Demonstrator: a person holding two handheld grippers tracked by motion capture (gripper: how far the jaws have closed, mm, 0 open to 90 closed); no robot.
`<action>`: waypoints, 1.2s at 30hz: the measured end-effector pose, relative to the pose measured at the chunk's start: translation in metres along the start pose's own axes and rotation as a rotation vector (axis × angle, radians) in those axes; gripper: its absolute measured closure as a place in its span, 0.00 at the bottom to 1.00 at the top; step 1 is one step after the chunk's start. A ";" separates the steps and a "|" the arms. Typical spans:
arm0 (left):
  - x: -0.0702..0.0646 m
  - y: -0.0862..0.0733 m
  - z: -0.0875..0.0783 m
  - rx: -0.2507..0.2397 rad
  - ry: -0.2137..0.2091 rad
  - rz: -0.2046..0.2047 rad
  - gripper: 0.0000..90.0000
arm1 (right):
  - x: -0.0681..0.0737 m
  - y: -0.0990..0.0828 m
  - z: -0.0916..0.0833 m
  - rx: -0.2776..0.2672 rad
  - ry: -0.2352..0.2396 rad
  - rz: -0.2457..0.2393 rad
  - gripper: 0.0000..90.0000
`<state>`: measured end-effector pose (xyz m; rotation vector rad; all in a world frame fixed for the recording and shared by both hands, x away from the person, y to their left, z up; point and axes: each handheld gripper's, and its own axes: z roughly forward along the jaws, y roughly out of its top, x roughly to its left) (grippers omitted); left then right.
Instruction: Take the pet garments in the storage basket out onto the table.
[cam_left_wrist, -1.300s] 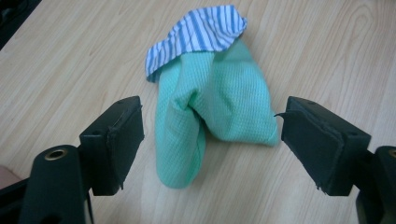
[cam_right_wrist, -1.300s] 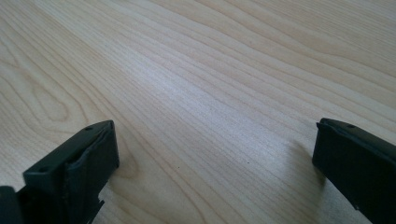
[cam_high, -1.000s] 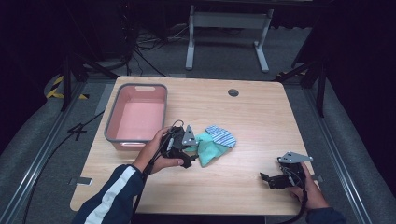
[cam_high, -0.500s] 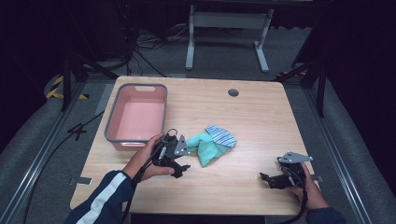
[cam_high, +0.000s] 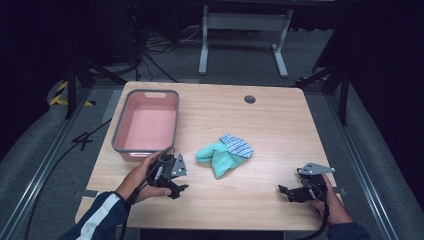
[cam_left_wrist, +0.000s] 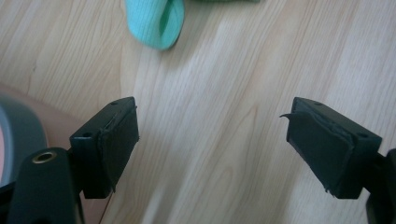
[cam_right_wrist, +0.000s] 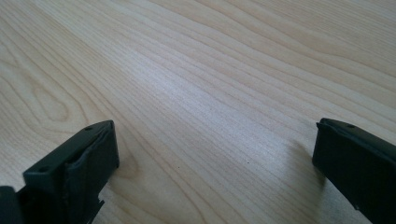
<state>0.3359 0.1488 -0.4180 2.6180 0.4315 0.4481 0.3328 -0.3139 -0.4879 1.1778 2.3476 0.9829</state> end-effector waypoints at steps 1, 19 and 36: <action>0.001 -0.004 -0.001 0.005 0.000 0.002 0.19 | 0.000 0.000 0.000 0.001 0.000 -0.002 0.01; 0.015 -0.080 0.000 -0.007 -0.022 -0.132 0.19 | 0.000 0.000 0.000 0.001 -0.002 -0.002 0.01; 0.030 -0.136 0.009 -0.215 -0.056 -0.360 0.14 | 0.000 0.000 0.000 0.001 0.000 -0.005 0.01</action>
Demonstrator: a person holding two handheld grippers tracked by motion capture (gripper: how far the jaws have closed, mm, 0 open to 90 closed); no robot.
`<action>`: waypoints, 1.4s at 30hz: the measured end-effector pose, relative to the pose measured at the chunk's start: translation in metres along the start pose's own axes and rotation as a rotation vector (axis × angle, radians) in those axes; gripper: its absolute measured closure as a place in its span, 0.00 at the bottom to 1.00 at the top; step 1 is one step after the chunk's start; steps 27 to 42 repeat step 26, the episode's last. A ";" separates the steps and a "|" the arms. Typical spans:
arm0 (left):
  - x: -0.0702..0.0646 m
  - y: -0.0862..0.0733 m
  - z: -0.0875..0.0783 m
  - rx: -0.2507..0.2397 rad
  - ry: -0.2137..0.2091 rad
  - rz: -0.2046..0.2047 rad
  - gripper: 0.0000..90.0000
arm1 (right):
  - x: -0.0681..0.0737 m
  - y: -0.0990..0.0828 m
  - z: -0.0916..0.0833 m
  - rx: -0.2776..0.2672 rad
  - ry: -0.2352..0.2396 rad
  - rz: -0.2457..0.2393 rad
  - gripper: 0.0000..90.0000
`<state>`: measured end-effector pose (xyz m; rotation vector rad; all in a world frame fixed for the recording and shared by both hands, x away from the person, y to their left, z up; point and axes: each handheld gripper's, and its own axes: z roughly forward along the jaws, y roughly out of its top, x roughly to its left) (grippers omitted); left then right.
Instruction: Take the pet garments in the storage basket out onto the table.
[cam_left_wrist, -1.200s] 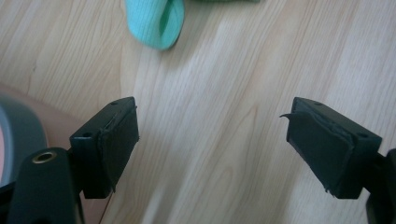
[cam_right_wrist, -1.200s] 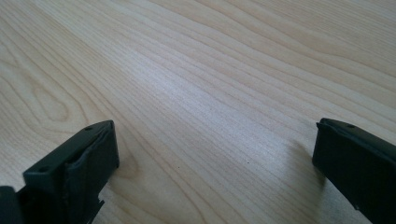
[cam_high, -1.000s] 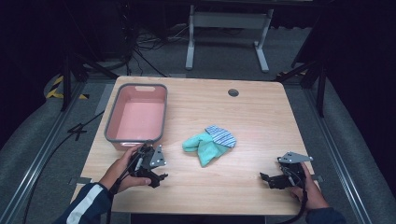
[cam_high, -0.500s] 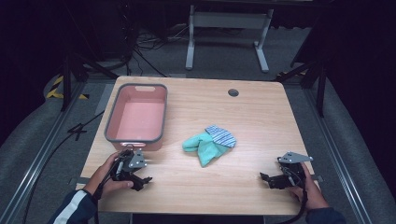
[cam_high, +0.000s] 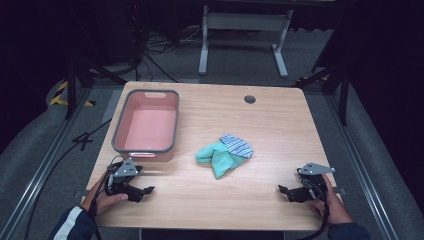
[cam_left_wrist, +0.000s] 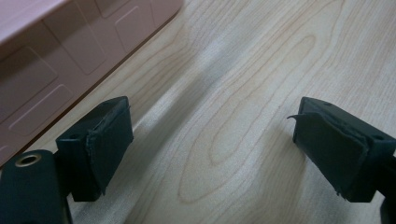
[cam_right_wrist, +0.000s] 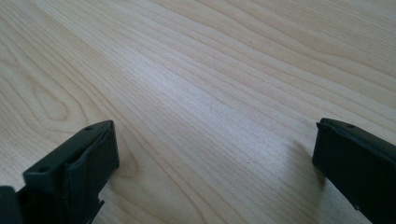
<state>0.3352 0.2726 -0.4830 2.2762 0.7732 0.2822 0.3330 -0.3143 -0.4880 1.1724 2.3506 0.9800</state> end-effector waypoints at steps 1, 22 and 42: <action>0.000 0.000 0.000 -0.001 0.000 0.001 0.13 | 0.000 0.000 0.000 0.000 0.000 0.000 0.01; 0.000 0.002 0.003 0.014 0.011 -0.014 0.07 | 0.000 0.000 0.000 0.000 0.000 0.001 0.01; 0.000 0.003 0.003 0.014 0.013 -0.017 0.07 | 0.000 0.000 0.000 -0.002 -0.001 -0.001 0.01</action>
